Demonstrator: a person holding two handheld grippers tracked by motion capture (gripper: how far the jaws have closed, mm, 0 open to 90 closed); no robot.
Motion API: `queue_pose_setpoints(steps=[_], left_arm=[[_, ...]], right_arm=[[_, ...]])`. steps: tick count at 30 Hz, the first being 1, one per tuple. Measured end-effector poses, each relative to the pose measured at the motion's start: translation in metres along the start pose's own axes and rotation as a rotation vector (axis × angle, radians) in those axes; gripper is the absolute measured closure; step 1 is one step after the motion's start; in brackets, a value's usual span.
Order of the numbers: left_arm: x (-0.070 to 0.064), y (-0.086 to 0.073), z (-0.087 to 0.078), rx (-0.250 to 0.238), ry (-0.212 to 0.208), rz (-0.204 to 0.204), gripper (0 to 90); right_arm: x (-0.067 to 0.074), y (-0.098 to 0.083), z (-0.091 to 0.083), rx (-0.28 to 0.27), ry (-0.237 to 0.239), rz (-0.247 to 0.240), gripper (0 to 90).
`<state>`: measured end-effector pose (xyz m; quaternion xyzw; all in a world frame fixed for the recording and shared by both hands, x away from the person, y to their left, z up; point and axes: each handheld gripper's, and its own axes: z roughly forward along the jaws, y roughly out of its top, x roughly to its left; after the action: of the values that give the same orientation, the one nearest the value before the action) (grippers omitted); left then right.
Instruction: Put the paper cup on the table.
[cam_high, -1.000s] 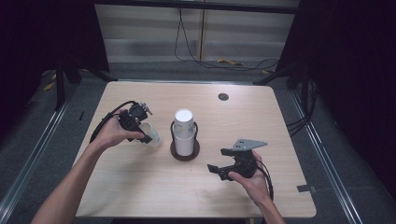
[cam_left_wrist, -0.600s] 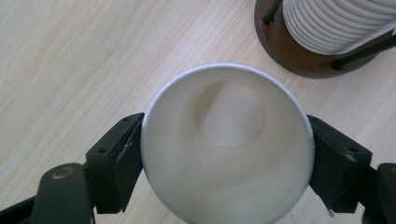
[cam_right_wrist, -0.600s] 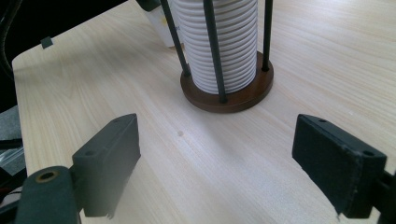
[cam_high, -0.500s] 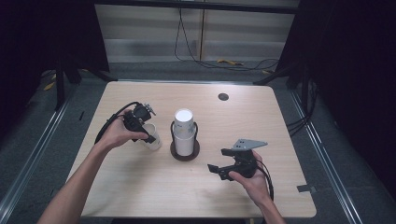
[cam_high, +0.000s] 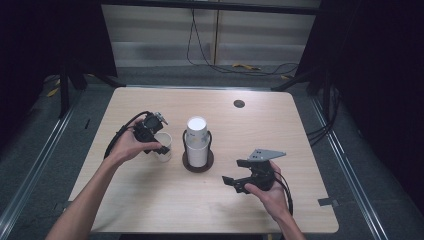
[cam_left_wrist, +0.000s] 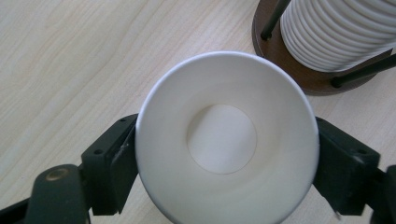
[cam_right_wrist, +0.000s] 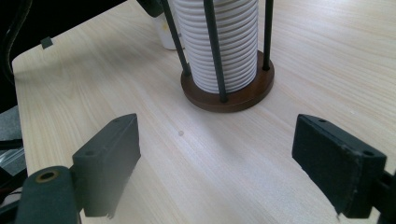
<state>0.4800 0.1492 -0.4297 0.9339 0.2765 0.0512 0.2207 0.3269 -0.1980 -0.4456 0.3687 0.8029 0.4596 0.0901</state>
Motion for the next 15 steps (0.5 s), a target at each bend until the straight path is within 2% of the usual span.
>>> queue_pose_setpoints(steps=[2, 6, 9, 15], left_arm=[[0.0003, -0.0010, -0.0014, -0.006, -0.004, 0.008, 18.1], [-0.0016, -0.0031, -0.0032, -0.053, -0.007, 0.019, 17.5], [-0.0031, -0.0028, -0.0027, -0.055, -0.004, 0.032, 17.6], [-0.0074, -0.0021, -0.0048, -0.117, 0.006, 0.003, 17.2]], right_arm=[[0.0002, 0.0001, 0.0001, 0.000, 0.000, -0.001, 14.8], [0.0005, 0.0001, 0.0007, 0.002, 0.002, -0.001, 14.8], [0.0005, 0.0001, 0.0008, 0.001, 0.002, -0.001, 14.8], [0.0004, 0.0000, 0.0008, 0.004, -0.002, -0.002, 14.8]])
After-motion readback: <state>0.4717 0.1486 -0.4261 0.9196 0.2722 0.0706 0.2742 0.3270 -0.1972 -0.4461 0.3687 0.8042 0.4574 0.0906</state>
